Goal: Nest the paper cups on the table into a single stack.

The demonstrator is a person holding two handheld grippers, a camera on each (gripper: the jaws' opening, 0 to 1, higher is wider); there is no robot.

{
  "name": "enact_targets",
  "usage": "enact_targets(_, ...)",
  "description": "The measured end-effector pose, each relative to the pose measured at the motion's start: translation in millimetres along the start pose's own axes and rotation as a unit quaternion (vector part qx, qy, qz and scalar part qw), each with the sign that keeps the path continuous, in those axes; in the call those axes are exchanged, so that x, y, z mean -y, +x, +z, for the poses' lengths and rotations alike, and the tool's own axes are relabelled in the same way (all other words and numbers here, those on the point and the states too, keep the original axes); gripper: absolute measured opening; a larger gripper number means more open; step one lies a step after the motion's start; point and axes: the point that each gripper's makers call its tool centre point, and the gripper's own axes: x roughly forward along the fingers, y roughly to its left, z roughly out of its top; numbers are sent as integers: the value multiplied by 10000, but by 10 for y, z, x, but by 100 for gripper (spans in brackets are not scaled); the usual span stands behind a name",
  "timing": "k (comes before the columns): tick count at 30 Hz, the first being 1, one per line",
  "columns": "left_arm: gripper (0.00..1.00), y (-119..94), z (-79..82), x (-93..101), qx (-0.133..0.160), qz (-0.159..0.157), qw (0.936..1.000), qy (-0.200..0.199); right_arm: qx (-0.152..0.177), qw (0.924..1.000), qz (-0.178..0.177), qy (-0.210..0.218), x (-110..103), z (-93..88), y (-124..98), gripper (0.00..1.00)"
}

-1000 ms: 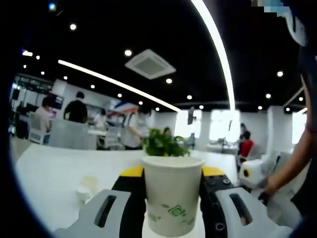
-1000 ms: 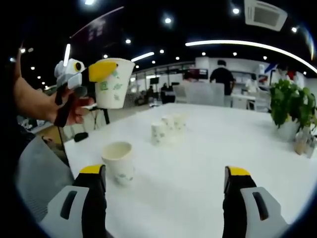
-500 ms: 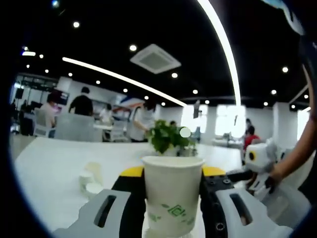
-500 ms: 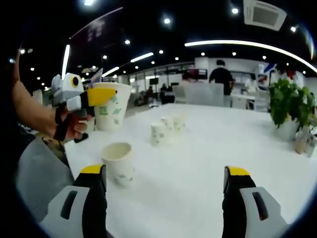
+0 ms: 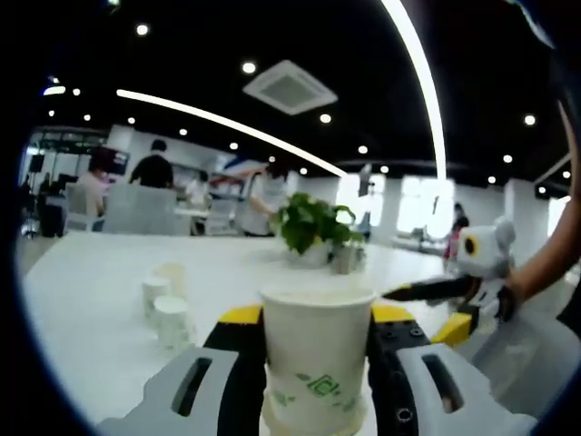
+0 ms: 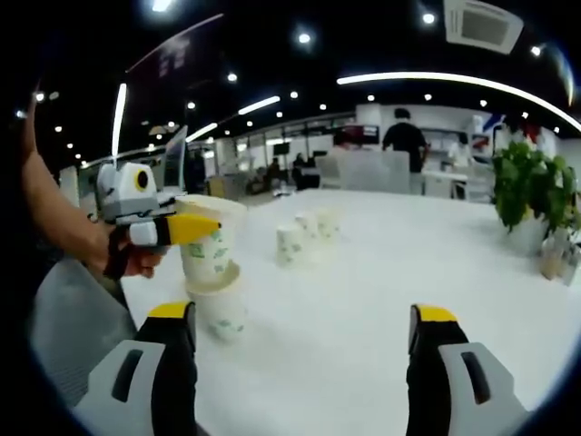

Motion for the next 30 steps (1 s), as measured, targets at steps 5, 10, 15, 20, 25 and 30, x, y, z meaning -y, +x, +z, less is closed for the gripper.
enact_targets(5, 41, -12, -112, 15, -145, -14, 9999, 24, -8, 10000, 7, 16, -2, -4, 1, 96)
enact_targets(10, 41, -49, -206, -4, -280, -8, 9996, 32, -30, 10000, 20, 21, -9, -12, 6, 95)
enact_targets(15, 41, -102, -317, -14, -484, -28, 9988, 58, -43, 10000, 42, 30, -16, -19, 11, 95)
enact_targets(20, 42, -186, -457, -21, -747, -21, 9967, 315, -44, 10000, 44, 32, -16, -17, 11, 95)
enact_targets(25, 43, -224, -476, 2, -925, -45, 9931, 713, -41, 10000, 50, 21, -18, -16, 10, 95)
enact_targets(30, 44, -213, -499, 44, -1067, -140, 9905, 860, -53, 10000, 57, -3, -25, -18, 9, 94)
